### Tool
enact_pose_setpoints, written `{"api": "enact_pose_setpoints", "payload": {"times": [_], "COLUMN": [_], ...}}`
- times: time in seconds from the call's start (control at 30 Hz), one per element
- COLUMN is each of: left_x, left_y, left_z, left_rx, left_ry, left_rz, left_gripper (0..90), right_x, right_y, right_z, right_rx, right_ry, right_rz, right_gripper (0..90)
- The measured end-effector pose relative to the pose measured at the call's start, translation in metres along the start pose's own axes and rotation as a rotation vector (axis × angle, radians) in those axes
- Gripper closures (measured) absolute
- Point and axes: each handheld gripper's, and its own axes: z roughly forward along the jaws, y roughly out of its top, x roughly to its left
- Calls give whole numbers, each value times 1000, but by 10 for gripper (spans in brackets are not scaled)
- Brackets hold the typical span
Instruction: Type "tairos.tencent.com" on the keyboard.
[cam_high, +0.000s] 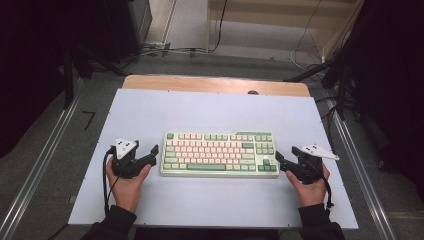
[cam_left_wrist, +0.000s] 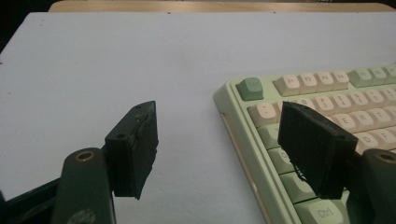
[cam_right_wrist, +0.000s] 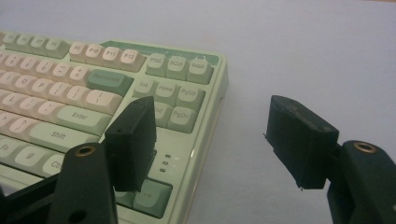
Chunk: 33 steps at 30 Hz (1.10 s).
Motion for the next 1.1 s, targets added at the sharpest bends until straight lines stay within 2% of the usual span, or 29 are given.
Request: {"api": "enact_pose_setpoints", "payload": {"times": [0.5, 0.8, 1.1], "left_x": [-6, -13, -18], "left_y": [1, 1, 2], "left_z": [0, 1, 1], "left_rx": [-5, -5, -12], "left_ry": [-13, -48, -67], "left_rz": [4, 13, 15], "left_gripper": [307, 328, 344], "right_x": [15, 27, 33], "right_y": [6, 10, 13], "right_z": [3, 6, 7], "right_rx": [-8, -14, -23], "right_ry": [37, 67, 100], "right_rz": [-15, -42, -43], "right_gripper": [319, 351, 399]}}
